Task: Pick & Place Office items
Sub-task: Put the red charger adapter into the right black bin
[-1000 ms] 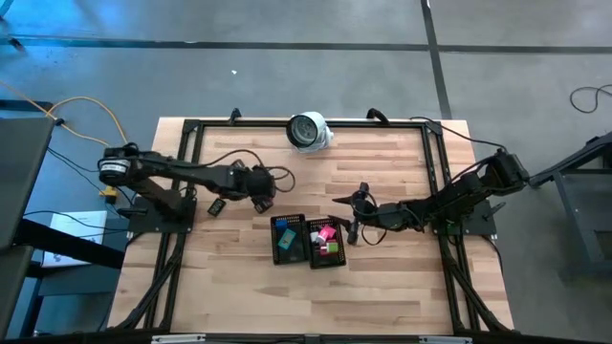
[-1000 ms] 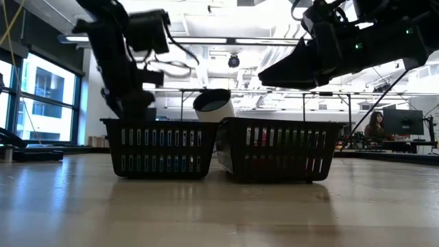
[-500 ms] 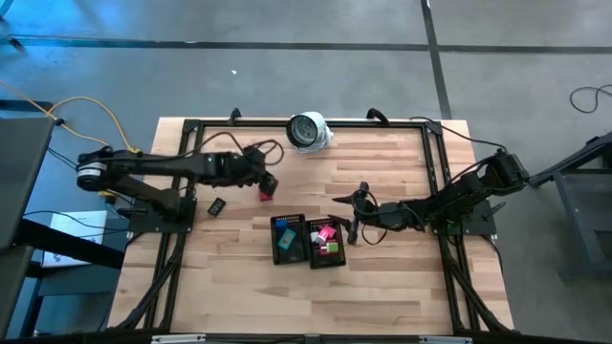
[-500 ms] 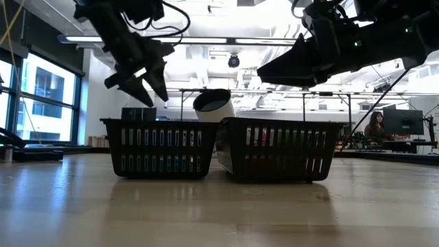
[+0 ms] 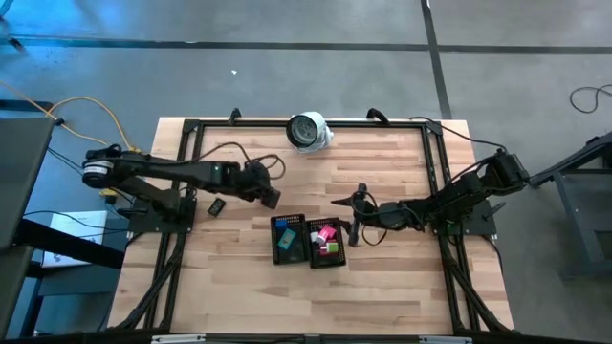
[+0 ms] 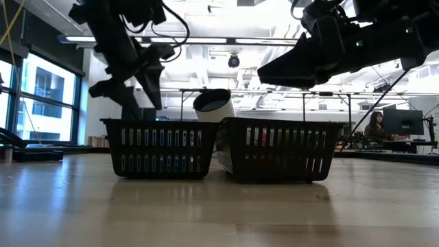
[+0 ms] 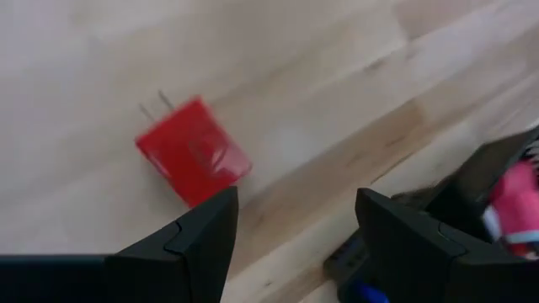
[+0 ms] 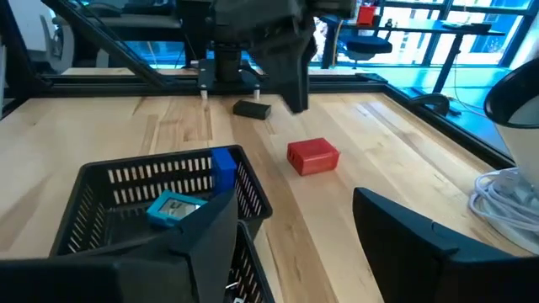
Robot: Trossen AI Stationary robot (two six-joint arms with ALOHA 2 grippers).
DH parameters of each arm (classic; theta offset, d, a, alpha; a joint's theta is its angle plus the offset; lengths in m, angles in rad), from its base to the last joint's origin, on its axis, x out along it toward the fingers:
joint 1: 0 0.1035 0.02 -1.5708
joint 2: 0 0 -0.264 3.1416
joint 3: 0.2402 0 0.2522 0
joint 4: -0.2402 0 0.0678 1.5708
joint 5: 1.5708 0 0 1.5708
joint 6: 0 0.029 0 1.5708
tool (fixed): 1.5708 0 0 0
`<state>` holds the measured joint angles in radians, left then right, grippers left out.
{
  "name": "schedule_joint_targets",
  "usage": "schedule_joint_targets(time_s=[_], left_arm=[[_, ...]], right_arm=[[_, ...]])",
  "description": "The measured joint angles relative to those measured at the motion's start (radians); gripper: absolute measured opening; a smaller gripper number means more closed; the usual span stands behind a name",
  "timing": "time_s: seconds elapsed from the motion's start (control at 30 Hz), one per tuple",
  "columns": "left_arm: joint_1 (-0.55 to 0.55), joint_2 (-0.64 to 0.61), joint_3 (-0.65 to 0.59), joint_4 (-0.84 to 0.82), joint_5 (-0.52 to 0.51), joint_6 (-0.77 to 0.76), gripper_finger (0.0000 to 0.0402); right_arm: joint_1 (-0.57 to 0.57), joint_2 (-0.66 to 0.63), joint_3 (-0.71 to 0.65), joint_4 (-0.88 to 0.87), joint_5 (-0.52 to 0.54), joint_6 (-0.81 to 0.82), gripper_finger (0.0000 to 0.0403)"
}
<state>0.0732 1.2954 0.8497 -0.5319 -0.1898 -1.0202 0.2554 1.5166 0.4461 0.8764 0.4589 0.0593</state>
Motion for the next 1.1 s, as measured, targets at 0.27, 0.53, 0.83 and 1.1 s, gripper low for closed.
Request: schedule_joint_targets(time_s=[0.27, 0.53, 0.83, 1.1], left_arm=[[0.001, 0.095, -0.001, -0.027, 0.052, -0.049, 0.0234], [0.040, 0.129, -0.001, -0.018, 0.081, -0.066, 0.0234], [0.133, 0.122, 0.001, 0.018, 0.027, -0.206, 0.0234], [0.148, 0.122, 0.001, -0.017, 0.025, -0.375, 0.0234]], right_arm=[[0.000, 0.000, 0.000, 0.003, -0.022, 0.000, 0.0223], [0.000, 0.000, 0.000, 0.011, -0.022, 0.000, 0.0223], [0.000, 0.000, 0.000, 0.036, -0.036, 0.001, 0.0223], [0.002, 0.000, 0.000, 0.016, -0.111, 0.045, 0.0223]])
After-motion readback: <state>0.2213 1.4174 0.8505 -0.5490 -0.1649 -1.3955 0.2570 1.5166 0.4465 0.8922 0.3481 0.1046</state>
